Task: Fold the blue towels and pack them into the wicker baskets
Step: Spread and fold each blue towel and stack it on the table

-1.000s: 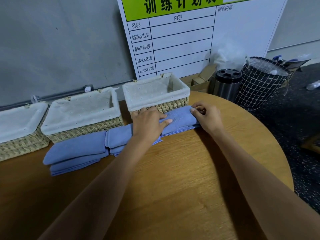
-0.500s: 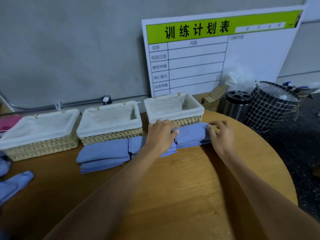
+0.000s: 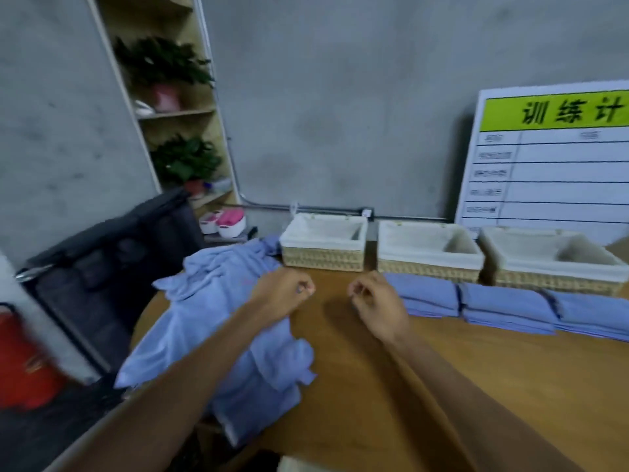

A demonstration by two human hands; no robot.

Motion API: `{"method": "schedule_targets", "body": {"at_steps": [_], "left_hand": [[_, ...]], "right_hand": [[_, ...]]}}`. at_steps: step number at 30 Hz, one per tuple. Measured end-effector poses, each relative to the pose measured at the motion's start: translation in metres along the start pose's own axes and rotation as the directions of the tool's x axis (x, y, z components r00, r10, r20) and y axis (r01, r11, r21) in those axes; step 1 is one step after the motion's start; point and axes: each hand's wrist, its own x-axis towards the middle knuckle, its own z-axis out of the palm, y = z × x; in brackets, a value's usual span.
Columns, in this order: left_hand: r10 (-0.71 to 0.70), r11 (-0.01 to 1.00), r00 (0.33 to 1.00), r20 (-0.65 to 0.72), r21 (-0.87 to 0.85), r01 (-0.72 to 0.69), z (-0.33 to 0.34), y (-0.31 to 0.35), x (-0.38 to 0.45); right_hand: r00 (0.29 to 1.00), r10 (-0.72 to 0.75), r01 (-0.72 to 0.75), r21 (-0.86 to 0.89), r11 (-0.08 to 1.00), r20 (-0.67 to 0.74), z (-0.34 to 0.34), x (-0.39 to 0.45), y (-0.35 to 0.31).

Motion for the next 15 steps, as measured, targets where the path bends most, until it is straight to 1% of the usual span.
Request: {"method": "schedule_targets", "body": {"at_steps": [2,4,6,8,10,13,15], "left_hand": [[-0.018,1.0,1.0,0.019,0.009,0.017,-0.02,-0.047,-0.019],[-0.031,0.999,0.999,0.025,0.018,0.03,-0.032,-0.086,-0.031],[0.001,1.0,1.0,0.015,-0.021,0.0,-0.032,-0.109,-0.037],[0.056,0.996,0.998,-0.011,-0.068,-0.057,-0.023,-0.12,-0.039],[0.096,0.988,0.995,-0.034,-0.115,-0.1,-0.011,-0.126,-0.039],[0.109,0.984,0.992,-0.063,-0.138,-0.117,0.0,-0.133,-0.037],[0.118,0.98,0.991,-0.067,-0.154,-0.127,0.0,-0.133,-0.036]], "right_hand": [[0.997,0.028,-0.031,0.037,0.999,0.077,0.036,0.007,-0.022],[0.983,0.098,-0.108,0.058,0.993,0.153,0.065,0.012,-0.037],[0.974,0.124,-0.139,0.07,0.988,0.191,0.084,0.016,-0.047],[0.961,0.115,-0.14,0.083,0.987,0.251,0.097,0.015,-0.055],[0.951,0.074,-0.115,0.12,0.986,0.301,0.106,0.012,-0.062],[0.952,0.027,-0.055,0.083,0.995,0.306,0.118,0.006,-0.066],[0.959,0.019,-0.042,0.074,0.996,0.281,0.123,0.002,-0.066]]}}
